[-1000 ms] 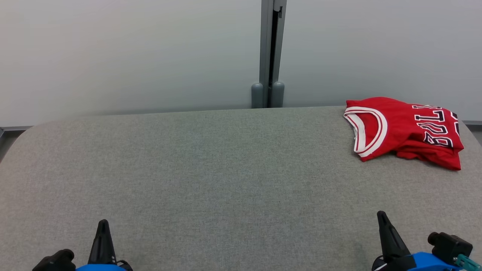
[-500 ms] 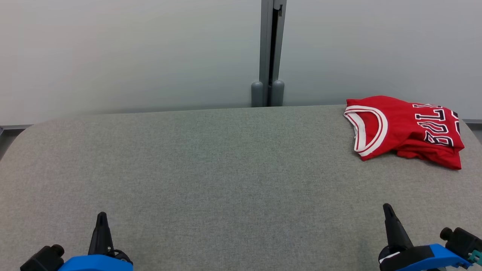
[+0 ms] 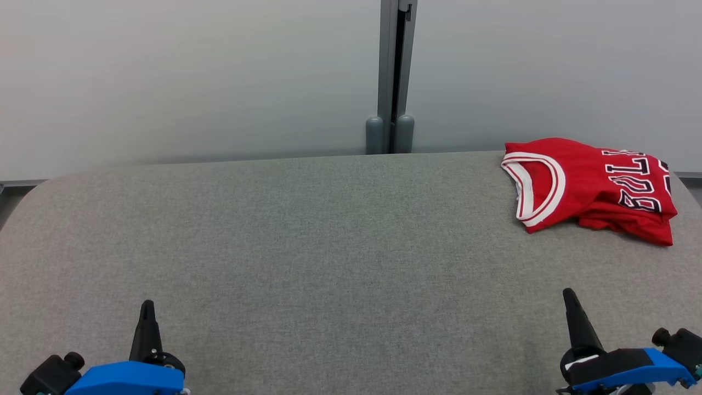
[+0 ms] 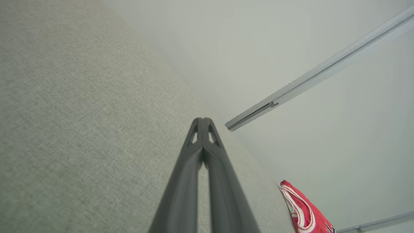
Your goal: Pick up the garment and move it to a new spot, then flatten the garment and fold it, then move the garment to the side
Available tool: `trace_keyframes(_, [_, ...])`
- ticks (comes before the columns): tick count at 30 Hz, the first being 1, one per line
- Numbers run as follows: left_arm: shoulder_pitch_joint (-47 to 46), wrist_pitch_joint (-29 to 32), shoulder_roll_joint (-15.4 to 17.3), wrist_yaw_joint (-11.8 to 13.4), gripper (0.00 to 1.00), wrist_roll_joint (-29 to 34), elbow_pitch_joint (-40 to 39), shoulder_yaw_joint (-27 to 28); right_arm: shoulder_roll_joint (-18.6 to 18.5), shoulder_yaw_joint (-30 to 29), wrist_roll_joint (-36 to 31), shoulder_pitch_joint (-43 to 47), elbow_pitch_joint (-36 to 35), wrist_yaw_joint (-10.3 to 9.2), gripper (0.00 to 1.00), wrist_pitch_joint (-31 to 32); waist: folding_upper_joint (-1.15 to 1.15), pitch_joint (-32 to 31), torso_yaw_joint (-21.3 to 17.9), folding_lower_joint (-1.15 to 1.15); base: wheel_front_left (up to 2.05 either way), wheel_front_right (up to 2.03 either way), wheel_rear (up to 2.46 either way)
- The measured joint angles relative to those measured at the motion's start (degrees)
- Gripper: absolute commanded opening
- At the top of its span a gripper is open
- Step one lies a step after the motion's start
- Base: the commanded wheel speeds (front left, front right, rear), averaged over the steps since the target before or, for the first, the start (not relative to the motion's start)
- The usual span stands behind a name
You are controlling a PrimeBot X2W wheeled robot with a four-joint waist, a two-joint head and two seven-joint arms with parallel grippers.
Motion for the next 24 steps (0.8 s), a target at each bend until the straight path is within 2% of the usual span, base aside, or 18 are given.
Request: trace_keyframes(24, [-2.1,3.9,0.1,-0.4,0.00,-15.6,-1.1,0.5,0.0,-1.3,14.8,-1.3,-1.3,0.00,0.00,3.6,0.00,0.5,0.0,0.00,0.00,0.00,0.00])
